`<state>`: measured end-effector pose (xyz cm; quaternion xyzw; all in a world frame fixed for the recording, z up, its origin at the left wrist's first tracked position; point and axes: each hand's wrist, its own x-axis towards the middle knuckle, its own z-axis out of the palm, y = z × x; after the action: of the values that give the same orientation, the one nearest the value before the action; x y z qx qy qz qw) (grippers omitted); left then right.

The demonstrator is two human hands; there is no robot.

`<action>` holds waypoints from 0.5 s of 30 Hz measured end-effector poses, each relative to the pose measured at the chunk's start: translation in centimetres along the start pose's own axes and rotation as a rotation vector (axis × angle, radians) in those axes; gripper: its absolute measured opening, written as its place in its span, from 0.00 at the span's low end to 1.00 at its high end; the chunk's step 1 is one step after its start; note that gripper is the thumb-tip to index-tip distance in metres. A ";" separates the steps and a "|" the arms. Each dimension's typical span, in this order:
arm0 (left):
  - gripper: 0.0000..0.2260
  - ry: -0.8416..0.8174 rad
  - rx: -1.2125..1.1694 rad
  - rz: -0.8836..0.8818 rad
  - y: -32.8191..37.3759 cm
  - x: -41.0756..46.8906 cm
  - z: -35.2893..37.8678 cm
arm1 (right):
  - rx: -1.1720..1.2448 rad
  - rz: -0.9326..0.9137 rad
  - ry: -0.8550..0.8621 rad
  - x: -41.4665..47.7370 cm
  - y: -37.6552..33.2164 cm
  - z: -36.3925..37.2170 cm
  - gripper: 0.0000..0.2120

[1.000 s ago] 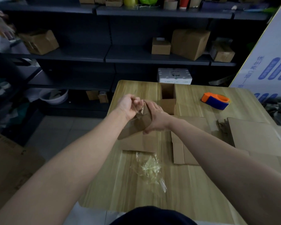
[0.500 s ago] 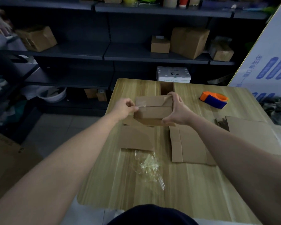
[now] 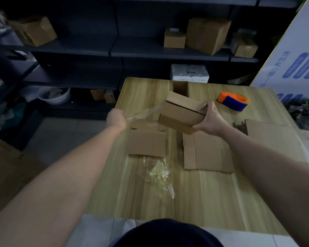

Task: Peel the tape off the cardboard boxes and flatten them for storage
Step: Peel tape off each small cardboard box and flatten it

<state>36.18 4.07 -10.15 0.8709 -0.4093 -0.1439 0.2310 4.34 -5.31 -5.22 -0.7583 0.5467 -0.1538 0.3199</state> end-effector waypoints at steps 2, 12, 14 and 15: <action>0.08 0.022 0.044 -0.020 -0.1 -0.1 0.9 | -0.003 0.007 -0.005 0.0 0.6 0.1 0.49; 0.08 0.044 0.102 0.000 -1.7 -4.0 1.6 | 0.063 0.032 0.192 0.4 2.0 -3.9 0.44; 0.07 -0.054 0.046 0.136 0.2 -6.2 2.8 | 0.052 -0.015 0.153 0.4 0.9 -3.3 0.43; 0.07 -0.124 0.046 0.212 1.0 -7.3 3.5 | 0.044 -0.033 0.136 0.4 0.5 -3.0 0.43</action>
<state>29.47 8.18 -12.20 0.8173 -0.5156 -0.1628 0.1992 2.37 -6.76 -3.39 -0.7478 0.5511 -0.2223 0.2961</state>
